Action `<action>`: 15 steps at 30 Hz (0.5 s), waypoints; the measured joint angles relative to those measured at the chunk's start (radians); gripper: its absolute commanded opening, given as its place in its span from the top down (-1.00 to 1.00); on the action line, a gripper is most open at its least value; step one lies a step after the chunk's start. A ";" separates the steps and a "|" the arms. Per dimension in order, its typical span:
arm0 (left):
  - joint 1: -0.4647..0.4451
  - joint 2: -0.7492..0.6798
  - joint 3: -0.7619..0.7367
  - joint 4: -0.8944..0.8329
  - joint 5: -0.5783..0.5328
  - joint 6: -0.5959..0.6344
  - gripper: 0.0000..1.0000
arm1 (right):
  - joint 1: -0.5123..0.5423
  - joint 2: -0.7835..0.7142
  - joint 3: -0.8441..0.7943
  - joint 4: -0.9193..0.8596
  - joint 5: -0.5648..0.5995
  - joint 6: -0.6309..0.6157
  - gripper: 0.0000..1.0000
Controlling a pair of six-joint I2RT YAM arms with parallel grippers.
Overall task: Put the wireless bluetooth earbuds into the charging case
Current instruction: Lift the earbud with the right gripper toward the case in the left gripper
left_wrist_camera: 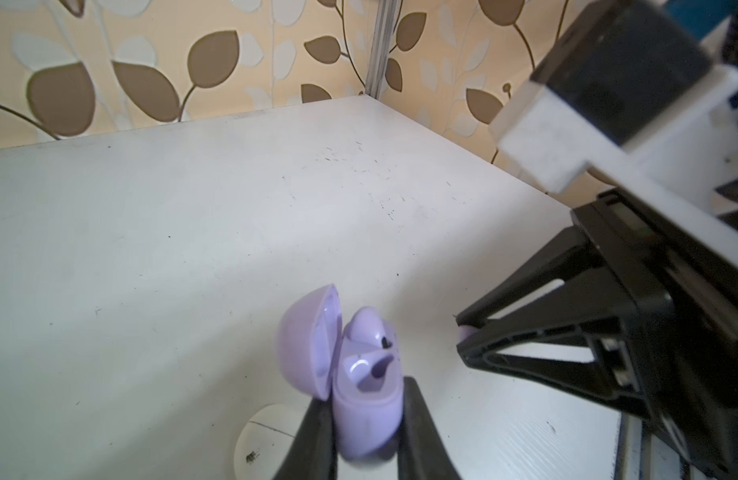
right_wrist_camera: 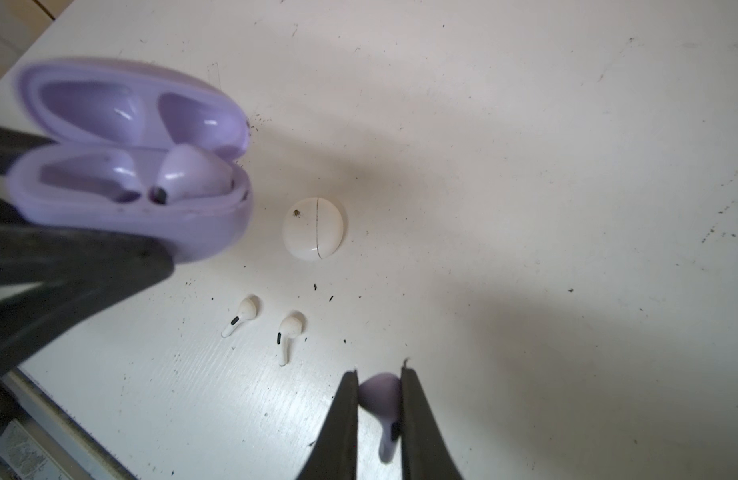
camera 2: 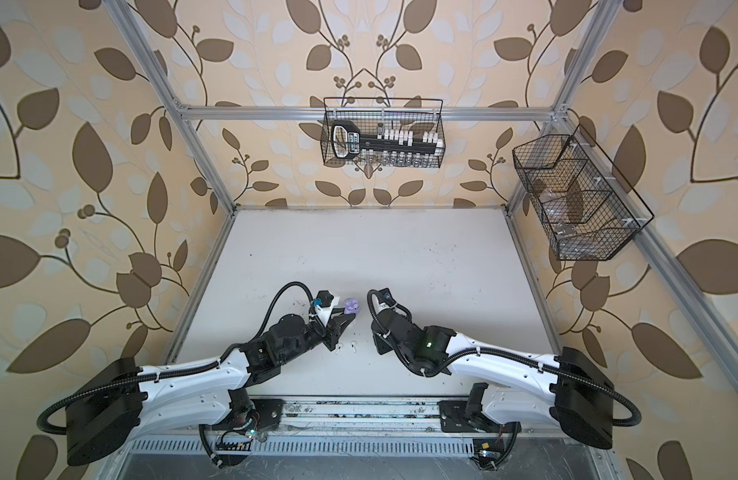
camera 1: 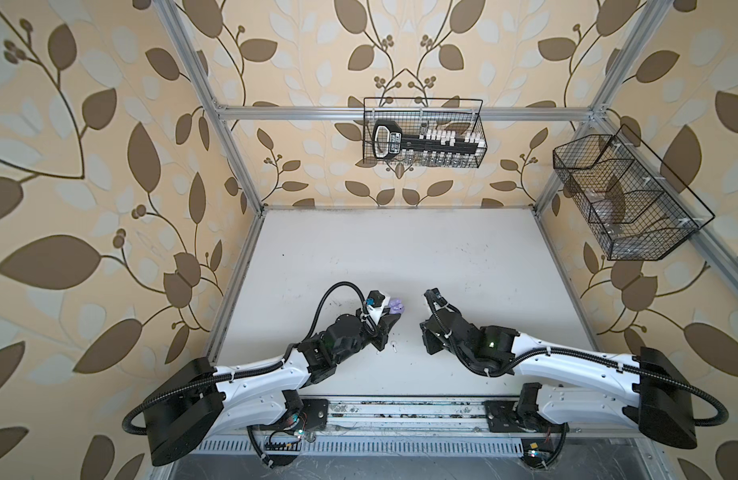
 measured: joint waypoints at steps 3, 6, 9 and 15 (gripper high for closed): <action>0.000 0.031 0.000 0.019 0.031 -0.013 1.00 | -0.013 -0.045 -0.013 0.009 0.000 0.003 0.68; 0.000 0.051 0.000 0.024 0.062 -0.019 1.00 | -0.026 -0.085 -0.015 0.017 0.000 0.004 0.68; 0.000 0.061 0.000 0.030 0.079 -0.022 1.00 | -0.031 -0.118 -0.015 0.028 0.000 0.003 0.68; 0.000 0.090 0.010 0.037 0.125 -0.026 1.00 | -0.035 -0.137 -0.015 0.050 0.000 -0.002 0.68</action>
